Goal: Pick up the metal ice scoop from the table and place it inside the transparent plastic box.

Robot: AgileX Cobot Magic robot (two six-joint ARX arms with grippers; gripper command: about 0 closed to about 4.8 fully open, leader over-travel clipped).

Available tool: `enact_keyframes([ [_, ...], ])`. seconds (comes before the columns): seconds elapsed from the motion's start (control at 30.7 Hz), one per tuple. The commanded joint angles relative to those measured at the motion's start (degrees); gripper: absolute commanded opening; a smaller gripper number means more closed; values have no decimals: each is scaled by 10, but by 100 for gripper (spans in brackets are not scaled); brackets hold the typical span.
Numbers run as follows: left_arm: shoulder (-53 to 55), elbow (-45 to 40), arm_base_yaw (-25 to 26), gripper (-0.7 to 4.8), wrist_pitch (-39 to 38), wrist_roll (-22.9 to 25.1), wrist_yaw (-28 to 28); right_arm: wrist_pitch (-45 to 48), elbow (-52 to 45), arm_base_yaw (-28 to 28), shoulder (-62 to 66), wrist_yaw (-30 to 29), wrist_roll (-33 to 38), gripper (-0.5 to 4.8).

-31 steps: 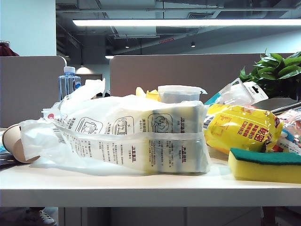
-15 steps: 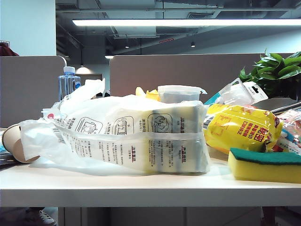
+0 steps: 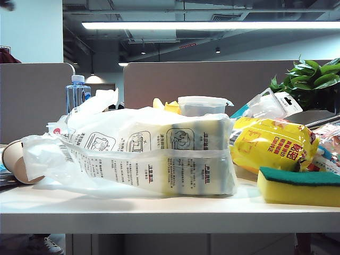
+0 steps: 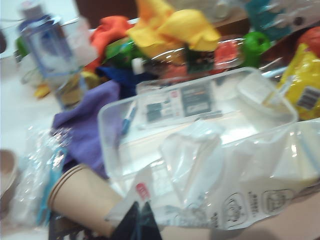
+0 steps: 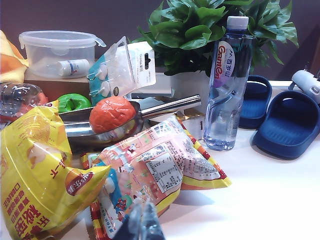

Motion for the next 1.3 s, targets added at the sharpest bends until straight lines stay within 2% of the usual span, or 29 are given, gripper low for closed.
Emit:
enact_keyframes([
  [0.03,51,47,-32,-5,6,2,1,9,1,0,0,-1,1,13],
  [1.3,75,62,-38,-5,18,2,2,9,1,0,0,-1,1,13],
])
